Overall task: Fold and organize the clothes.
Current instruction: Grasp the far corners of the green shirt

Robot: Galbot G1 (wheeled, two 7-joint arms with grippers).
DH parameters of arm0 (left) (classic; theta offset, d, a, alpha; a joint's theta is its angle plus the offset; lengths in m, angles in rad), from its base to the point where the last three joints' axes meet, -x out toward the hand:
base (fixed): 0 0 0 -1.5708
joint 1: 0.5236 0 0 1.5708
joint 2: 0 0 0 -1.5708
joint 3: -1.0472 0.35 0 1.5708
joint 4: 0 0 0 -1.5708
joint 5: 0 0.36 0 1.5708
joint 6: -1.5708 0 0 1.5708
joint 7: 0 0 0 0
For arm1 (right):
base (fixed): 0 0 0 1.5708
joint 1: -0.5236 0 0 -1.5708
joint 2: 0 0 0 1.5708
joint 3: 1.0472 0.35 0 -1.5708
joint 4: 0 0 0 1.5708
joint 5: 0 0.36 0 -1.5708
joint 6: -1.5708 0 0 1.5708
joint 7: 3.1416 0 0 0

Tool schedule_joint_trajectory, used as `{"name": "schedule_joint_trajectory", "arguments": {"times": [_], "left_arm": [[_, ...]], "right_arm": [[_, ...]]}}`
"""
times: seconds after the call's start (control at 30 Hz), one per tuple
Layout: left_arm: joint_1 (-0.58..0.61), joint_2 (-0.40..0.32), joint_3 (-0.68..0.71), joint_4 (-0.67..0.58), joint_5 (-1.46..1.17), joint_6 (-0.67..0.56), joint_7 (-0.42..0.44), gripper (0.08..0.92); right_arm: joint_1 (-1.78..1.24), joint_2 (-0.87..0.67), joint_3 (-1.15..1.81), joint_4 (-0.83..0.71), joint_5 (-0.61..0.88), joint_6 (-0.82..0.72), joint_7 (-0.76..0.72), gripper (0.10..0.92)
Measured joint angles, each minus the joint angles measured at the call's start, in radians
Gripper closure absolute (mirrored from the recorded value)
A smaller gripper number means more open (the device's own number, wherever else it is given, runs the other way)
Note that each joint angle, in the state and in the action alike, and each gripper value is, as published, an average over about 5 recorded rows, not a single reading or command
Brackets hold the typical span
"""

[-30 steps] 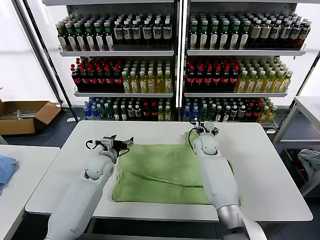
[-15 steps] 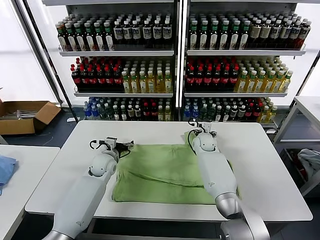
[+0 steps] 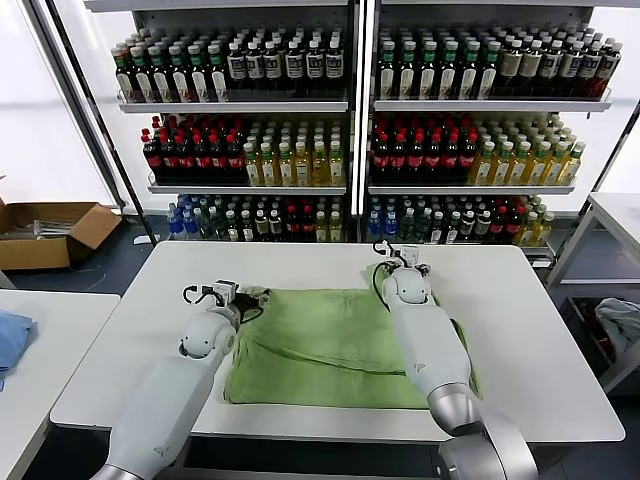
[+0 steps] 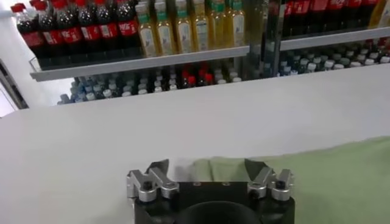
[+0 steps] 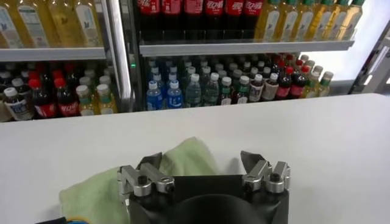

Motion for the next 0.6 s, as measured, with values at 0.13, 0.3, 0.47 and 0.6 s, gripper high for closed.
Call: {"name": "schedule_joint_trajectory", "arguments": {"times": [0.13, 0.3, 0.47, 0.6], "left_arm": [[0.003, -0.005, -0.001, 0.005, -0.006, 0.000, 0.000, 0.380], [0.015, -0.005, -0.001, 0.002, -0.014, -0.002, 0.002, 0.528], [0.024, -0.009, -0.005, -0.002, -0.025, -0.001, 0.004, 0.666], [0.032, -0.016, -0.012, -0.004, -0.035, 0.000, 0.003, 0.787]], "right_arm": [[-0.010, -0.001, -0.004, 0.009, -0.004, -0.010, -0.001, 0.359], [-0.022, -0.003, -0.007, 0.023, -0.009, -0.020, 0.000, 0.498], [-0.036, -0.005, -0.006, 0.043, -0.009, -0.030, 0.004, 0.645], [-0.051, -0.012, -0.006, 0.066, -0.004, -0.037, 0.006, 0.758]]}}
